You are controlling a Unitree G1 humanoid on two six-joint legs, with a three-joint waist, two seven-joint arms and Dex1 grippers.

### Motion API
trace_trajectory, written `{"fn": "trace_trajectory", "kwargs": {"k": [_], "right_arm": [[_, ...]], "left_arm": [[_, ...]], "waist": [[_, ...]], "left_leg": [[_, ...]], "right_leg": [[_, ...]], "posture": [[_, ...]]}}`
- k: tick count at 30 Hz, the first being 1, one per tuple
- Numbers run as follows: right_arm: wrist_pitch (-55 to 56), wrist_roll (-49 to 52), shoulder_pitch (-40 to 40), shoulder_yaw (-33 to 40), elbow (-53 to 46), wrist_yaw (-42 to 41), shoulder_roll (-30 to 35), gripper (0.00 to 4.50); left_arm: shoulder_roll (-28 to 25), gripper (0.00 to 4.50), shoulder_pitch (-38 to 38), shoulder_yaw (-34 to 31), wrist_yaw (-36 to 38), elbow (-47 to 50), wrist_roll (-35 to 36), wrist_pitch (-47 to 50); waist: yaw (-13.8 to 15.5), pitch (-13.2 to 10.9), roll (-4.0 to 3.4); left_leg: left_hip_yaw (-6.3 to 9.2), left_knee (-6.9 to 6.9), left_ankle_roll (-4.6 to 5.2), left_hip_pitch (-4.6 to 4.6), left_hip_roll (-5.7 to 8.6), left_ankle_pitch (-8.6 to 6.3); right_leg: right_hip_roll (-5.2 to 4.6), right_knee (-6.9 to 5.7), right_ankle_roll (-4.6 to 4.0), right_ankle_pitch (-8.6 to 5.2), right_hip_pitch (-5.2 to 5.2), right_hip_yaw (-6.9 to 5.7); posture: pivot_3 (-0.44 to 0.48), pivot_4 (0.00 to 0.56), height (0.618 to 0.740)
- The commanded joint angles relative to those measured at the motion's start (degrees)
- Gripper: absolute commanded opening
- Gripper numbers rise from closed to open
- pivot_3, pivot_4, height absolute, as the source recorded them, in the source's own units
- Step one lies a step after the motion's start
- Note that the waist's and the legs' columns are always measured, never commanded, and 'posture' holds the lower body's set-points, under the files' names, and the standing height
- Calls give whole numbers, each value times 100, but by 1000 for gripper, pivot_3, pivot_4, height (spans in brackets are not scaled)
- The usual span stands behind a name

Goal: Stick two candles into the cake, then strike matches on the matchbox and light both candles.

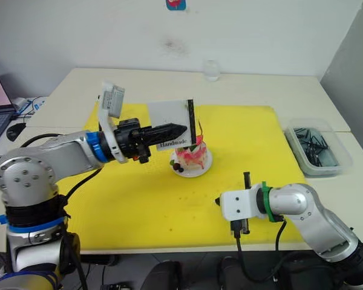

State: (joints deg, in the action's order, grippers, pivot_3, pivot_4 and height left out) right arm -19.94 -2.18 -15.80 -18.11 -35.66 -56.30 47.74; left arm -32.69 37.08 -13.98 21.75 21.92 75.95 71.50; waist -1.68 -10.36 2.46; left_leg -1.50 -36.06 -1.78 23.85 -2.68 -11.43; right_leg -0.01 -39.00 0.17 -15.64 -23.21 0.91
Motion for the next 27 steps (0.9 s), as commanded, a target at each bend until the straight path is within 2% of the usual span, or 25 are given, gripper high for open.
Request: {"fn": "trace_trajectory", "kwargs": {"k": [1, 10, 20, 27], "right_arm": [[-231, 213, 34, 342, -293, 80, -46, 31], [-502, 387, -40, 601, -452, 204, -160, 31], [-232, 642, -31, 862, -586, 360, -295, 31], [257, 819, -24, 833, -540, 334, -388, 31]], "left_arm": [[-246, 0, -394, -3, -34, 412, 483, 96], [-574, 0, -1075, 457, 166, 608, -188, -275], [-334, 0, -1538, 806, 267, 286, -357, -323], [-94, 0, -1481, 796, 334, -225, -184, -174]], "waist": [[2, 0, 0], [31, 0, 1], [35, 0, 0], [33, 0, 0]], "left_leg": [[2, 0, -1, 0, -1, 0], [0, -6, -6, -4, 8, 6], [3, -2, -6, -2, 4, 5], [2, -3, -5, -1, 5, 5]], "right_leg": [[0, -2, 0, 0, 0, -2], [-2, -4, 1, 9, 4, 1], [-1, -1, -2, 6, 1, -3], [-1, -1, -2, 7, 1, -2]], "posture": [[0, 150, 740], [0, 150, 740], [0, 150, 740], [0, 150, 740]]}}
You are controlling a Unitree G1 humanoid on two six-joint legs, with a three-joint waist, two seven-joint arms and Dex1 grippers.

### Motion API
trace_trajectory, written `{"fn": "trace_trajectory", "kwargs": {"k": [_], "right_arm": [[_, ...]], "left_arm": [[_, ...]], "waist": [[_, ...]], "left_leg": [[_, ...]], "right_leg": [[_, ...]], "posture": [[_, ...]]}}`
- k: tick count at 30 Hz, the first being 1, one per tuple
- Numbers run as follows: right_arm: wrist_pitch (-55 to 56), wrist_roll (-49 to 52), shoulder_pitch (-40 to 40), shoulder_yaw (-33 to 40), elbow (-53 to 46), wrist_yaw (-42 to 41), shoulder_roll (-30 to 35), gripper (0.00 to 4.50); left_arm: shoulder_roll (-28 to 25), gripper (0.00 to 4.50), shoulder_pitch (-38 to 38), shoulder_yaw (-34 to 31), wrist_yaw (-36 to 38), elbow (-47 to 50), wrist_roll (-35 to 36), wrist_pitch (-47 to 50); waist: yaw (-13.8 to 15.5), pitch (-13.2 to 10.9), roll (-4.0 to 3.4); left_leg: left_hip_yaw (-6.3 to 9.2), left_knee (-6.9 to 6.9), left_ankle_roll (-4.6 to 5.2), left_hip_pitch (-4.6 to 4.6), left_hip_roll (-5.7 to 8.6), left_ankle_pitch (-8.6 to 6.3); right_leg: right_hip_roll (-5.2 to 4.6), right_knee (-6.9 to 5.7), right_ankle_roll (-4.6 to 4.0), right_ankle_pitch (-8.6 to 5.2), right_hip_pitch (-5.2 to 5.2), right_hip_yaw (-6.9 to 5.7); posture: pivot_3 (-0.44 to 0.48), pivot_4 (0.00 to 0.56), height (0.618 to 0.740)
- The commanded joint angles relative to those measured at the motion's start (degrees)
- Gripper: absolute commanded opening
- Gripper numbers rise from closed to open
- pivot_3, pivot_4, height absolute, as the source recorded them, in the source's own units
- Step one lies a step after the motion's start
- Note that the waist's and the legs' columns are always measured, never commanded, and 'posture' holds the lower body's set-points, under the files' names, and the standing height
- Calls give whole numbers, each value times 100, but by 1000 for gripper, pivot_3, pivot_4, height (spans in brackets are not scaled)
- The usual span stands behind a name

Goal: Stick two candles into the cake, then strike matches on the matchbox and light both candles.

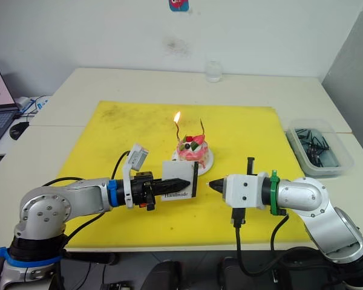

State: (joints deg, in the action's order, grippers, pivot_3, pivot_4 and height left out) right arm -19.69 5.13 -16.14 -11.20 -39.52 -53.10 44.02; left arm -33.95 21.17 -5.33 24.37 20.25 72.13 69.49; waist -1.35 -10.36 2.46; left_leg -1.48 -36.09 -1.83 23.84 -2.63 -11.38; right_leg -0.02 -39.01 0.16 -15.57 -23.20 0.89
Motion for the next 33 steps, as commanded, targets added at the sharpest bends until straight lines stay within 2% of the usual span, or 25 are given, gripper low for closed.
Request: {"fn": "trace_trajectory", "kwargs": {"k": [1, 8, 17, 33], "right_arm": [[288, 98, 13, 125, -137, 6, -15, 31], [761, 98, 51, 24, 96, -25, -62, 31], [1179, 38, 76, -185, 333, -70, -133, 31], [1344, -180, -30, -374, 536, -35, -248, 31]], "left_arm": [[42, 0, 120, -85, 85, -113, 253, 69], [15, 0, 204, -115, 235, -375, 664, 302], [-57, 0, 241, -102, 433, -460, 807, 402], [19, 0, 215, -53, 202, -370, 1213, 400]], "waist": [[0, 0, 0], [-2, 0, 0], [-2, 0, 0], [0, 0, 0]], "left_leg": [[0, 0, 0, 0, 0, 0], [0, 0, 0, 0, -1, 0], [0, 0, 0, -1, -1, 0], [1, 0, 0, -1, -1, 0]], "right_leg": [[0, 0, 0, 0, 0, 0], [1, 0, 0, 0, 0, 0], [1, -1, 0, 0, 0, 0], [0, -2, 0, 0, 0, 0]], "posture": [[0, 150, 740], [0, 150, 740], [0, 150, 740], [0, 150, 740]]}}
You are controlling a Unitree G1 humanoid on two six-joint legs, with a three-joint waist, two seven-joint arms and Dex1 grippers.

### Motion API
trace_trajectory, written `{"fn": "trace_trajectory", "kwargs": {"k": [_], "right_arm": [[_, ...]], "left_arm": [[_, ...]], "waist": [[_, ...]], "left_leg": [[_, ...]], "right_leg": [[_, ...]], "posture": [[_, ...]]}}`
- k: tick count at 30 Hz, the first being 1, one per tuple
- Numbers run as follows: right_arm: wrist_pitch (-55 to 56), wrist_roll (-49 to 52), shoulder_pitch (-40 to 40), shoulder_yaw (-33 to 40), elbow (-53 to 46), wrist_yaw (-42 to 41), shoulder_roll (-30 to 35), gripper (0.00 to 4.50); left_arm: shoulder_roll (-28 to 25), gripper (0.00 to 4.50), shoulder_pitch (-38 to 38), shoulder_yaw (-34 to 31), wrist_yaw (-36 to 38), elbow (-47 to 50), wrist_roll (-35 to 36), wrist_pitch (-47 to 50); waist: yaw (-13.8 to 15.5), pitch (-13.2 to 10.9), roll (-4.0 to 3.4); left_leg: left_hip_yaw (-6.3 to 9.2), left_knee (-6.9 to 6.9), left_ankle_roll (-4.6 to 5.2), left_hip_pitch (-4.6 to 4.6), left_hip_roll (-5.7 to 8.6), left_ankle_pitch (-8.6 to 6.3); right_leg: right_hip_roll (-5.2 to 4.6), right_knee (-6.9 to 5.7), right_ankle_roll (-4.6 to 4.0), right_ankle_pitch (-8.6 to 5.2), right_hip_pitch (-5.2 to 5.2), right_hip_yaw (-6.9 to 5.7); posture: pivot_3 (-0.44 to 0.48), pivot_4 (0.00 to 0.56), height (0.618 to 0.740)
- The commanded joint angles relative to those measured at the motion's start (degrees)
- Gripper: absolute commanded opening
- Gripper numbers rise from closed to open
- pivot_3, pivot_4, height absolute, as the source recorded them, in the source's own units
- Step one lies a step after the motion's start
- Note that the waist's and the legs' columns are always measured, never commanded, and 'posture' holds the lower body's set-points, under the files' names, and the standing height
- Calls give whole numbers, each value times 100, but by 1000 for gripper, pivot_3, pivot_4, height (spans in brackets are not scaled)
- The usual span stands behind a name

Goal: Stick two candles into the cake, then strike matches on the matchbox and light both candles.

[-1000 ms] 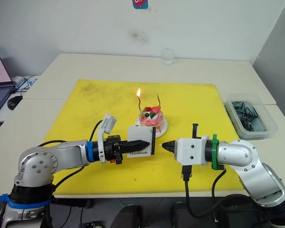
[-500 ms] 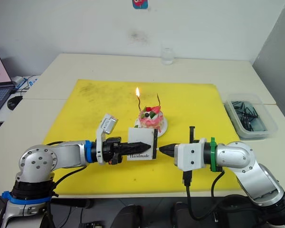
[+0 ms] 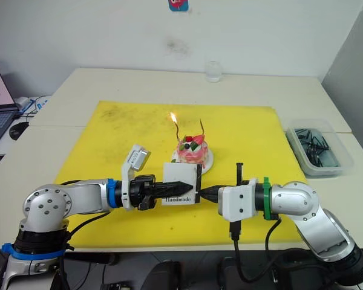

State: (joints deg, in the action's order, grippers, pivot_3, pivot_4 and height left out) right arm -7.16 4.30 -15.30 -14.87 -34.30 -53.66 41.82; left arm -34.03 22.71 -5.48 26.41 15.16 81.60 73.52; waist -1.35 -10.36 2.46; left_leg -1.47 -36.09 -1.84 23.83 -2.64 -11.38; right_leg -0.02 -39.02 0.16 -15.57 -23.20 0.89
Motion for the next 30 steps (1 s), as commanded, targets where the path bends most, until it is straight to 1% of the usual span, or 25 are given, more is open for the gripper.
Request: {"fn": "trace_trajectory", "kwargs": {"k": [1, 9, 15, 23, 30], "right_arm": [[104, -118, -124, -18, 41, 19, -38, 31], [199, 69, -160, 106, 30, -9, -94, 31], [473, 313, 81, 307, 42, -37, -49, 31], [821, 195, 301, 352, 259, -57, 3, 31], [890, 122, 259, 262, 353, -15, -67, 31]], "left_arm": [[33, 0, 70, -28, -12, 132, 287, -3], [-11, 0, 71, -3, -18, 82, 201, -13], [-42, 0, 56, 34, 85, 3, 43, -26], [-9, 0, 65, 8, 57, -89, 175, 2], [12, 0, 56, 8, -53, -93, 376, 25]], "waist": [[0, 0, 0], [0, 0, 0], [1, 0, 0], [-1, 0, 0], [-1, 0, 0]], "left_leg": [[-1, 0, 0, 0, 0, 0], [0, 0, 0, 0, 0, 0], [1, 0, 0, 0, 0, 0], [0, 0, 0, -1, 0, 0], [0, 0, 0, 0, 0, 0]], "right_leg": [[0, 0, 0, 0, 0, 0], [0, 0, 0, 0, 0, 0], [0, 0, 0, 0, 1, 0], [0, 0, 0, 0, 1, 0], [0, 0, 0, 0, 1, 0]], "posture": [[0, 150, 740], [0, 150, 740], [0, 150, 740], [0, 150, 740], [0, 150, 740]]}}
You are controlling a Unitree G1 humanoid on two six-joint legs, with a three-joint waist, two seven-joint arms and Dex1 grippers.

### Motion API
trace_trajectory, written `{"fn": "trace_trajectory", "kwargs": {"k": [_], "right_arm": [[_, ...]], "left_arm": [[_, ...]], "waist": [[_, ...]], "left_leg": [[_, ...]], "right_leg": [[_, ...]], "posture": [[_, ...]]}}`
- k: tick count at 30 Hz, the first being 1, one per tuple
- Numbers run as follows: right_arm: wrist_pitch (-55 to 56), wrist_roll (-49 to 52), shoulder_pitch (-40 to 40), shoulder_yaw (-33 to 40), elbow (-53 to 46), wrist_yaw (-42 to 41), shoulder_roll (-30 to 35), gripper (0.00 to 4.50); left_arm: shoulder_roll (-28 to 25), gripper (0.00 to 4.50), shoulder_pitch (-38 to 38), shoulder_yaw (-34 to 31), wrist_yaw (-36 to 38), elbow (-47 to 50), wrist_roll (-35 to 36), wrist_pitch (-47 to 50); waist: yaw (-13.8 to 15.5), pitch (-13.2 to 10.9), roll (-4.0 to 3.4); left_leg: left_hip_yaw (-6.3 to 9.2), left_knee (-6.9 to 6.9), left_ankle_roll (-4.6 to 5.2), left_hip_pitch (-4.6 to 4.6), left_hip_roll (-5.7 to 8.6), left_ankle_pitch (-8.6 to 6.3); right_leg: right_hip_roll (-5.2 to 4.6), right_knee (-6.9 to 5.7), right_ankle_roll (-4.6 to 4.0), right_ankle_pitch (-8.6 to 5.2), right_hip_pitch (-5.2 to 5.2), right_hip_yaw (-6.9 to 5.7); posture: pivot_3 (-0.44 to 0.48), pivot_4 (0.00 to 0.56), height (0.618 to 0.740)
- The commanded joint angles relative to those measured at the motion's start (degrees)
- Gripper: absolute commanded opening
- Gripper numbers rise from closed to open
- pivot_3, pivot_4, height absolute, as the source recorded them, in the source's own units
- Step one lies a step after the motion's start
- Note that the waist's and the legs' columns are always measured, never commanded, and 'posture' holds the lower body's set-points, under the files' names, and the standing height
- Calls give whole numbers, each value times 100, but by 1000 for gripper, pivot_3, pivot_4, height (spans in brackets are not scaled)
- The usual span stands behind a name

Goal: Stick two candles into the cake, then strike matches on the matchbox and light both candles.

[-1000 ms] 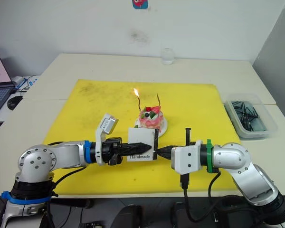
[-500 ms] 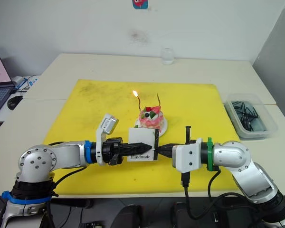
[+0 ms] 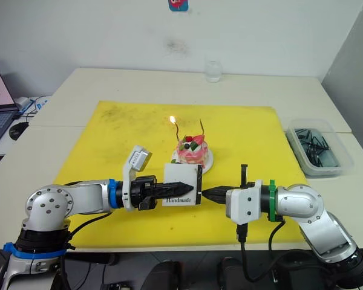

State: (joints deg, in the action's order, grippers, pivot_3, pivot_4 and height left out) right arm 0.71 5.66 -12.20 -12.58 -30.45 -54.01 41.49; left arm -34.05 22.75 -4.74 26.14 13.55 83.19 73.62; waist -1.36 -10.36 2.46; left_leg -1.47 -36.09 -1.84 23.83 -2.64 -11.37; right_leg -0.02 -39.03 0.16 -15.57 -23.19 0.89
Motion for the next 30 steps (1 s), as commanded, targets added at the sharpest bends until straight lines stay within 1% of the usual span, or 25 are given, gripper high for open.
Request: {"fn": "trace_trajectory", "kwargs": {"k": [1, 8, 15, 24, 27, 29, 30], "right_arm": [[106, -19, -61, 23, -24, 23, -45, 31], [126, -162, -85, -30, 76, 20, -42, 31], [59, -272, -237, -155, 92, 49, -193, 31], [-24, -444, -235, -331, 20, 58, -353, 31], [15, -531, -176, -578, 0, -4, -448, 31], [113, -595, -2, -780, -52, -180, -371, 31], [80, -544, 112, -785, -158, -264, -290, 31]], "left_arm": [[21, 0, 47, -57, -43, 78, 234, 13], [68, 0, 33, -30, -167, 94, 402, -1], [197, 0, 47, 40, -317, 95, 558, -29], [489, 0, 78, 90, -629, 96, 847, -126], [719, 0, 377, 45, -863, 16, 1106, -330], [801, 0, 1009, -185, -1096, -137, 1324, -606], [670, 0, 1423, -403, -1134, -245, 1404, -706]], "waist": [[0, 0, 0], [0, 0, 0], [1, 0, 0], [1, 0, 0], [3, 0, 0], [14, 0, 1], [59, -2, 7]], "left_leg": [[0, 0, 0, 0, 0, 0], [0, 0, 0, 0, 0, 0], [1, -1, 0, 0, 0, 0], [2, -1, 0, 0, 0, 0], [0, -1, 0, 0, 1, 0], [1, -3, 0, 0, 2, 0], [2, -5, 0, 2, 2, 1]], "right_leg": [[0, 0, 0, 0, 0, 0], [0, 0, 0, 0, 0, 0], [0, -1, 0, 0, 0, -1], [0, -2, 0, 0, 0, -1], [0, -2, 0, 1, 1, 1], [0, -3, 1, 1, 1, -1], [0, -3, 1, 2, 1, -4]], "posture": [[0, 150, 740], [0, 150, 740], [0, 150, 740], [0, 150, 740], [0, 150, 740], [0, 150, 740], [0, 150, 740]]}}
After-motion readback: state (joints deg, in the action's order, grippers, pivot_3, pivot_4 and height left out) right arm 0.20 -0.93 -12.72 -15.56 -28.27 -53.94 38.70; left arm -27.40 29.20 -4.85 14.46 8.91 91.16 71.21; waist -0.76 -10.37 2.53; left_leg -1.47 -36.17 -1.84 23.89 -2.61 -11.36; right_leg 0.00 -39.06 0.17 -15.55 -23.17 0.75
